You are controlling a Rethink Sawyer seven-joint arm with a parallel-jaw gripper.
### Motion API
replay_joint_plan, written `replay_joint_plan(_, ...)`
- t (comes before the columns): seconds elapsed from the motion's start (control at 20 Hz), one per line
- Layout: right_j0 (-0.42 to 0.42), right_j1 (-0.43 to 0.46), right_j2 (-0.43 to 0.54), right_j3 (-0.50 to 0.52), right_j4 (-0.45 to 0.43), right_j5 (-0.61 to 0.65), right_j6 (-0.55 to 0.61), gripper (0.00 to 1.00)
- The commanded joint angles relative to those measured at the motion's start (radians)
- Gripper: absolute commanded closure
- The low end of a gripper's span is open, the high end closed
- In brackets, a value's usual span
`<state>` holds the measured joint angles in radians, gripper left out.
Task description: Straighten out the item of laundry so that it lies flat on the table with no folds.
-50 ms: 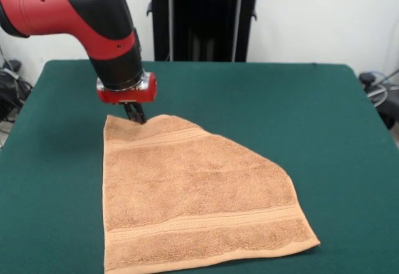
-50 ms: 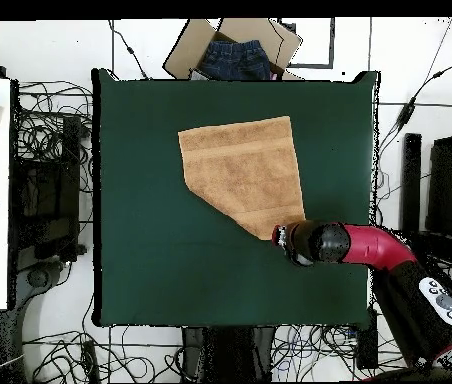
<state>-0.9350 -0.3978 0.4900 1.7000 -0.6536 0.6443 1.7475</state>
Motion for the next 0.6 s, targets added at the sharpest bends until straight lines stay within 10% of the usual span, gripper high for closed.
replay_joint_plan(0.05,0.041,0.046,0.069,-0.015,-0.055,-0.096,-0.097,1.0)
replay_joint_plan(0.6,-0.032,-0.146,0.089,0.111,0.009,0.051,-0.17,1.0)
